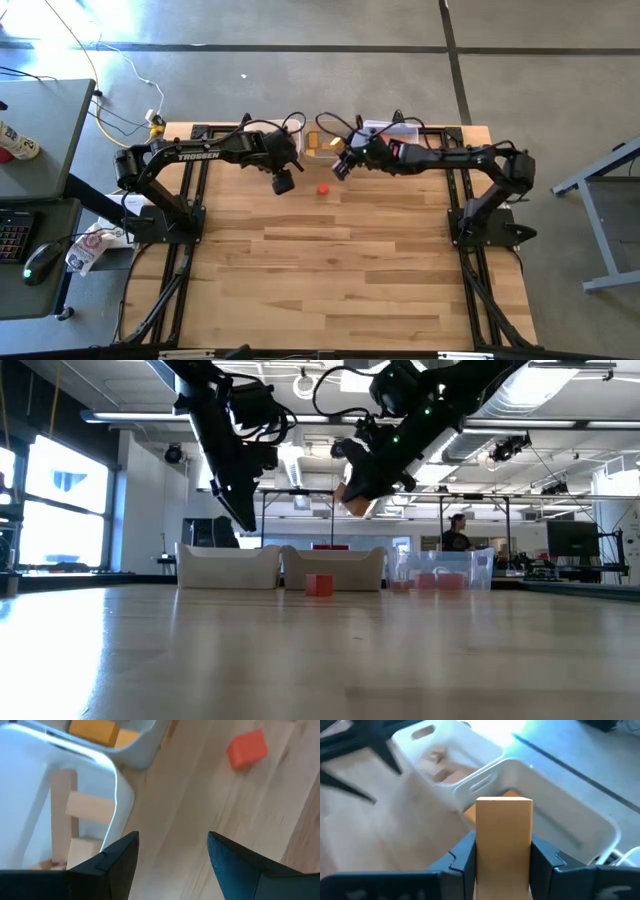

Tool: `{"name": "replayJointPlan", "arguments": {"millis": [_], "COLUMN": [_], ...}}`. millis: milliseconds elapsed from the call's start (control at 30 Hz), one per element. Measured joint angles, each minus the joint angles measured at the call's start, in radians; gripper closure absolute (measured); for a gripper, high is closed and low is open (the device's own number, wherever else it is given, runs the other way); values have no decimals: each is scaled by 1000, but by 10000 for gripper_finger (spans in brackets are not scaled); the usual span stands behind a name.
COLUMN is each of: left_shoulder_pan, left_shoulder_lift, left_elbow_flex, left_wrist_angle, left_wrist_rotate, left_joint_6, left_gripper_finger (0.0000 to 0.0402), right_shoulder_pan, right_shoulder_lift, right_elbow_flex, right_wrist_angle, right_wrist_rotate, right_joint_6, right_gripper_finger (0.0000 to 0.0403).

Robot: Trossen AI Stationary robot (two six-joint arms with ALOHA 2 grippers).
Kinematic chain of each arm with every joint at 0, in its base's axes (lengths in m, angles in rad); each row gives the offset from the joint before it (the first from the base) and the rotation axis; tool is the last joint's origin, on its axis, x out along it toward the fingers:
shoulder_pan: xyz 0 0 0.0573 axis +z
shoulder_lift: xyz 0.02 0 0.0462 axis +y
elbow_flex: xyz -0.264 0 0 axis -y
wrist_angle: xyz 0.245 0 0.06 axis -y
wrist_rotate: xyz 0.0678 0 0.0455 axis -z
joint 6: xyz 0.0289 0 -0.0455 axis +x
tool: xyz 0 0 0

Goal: Sort & place blocks by color
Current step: Put the yellow block into the gray bin

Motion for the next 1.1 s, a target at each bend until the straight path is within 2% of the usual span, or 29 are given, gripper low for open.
{"name": "replayJointPlan", "arguments": {"millis": [333, 600, 833, 1100], "left_shoulder_pan": [-19, -90, -153, -216], "left_shoulder_lift": [0, 0, 0, 0], "left_elbow_flex": [0, 0, 0, 0], "left_wrist_angle": [89, 134, 112, 21], "left_wrist_rotate": [97, 97, 96, 74], "left_joint_6": [-51, -78, -79, -122], "left_gripper_finger": [179, 179, 179, 179], "right_shoulder_pan": [-75, -102, -121, -156], "right_shoulder_lift": [35, 119, 186, 188], "right_elbow_flex": [1, 1, 1, 1], "right_wrist_angle": [106, 139, 140, 124], "right_wrist_rotate": [43, 43, 33, -31], "right_joint_6": [-25, -17, 17, 64], "right_gripper_finger": [299, 299, 297, 243]}}
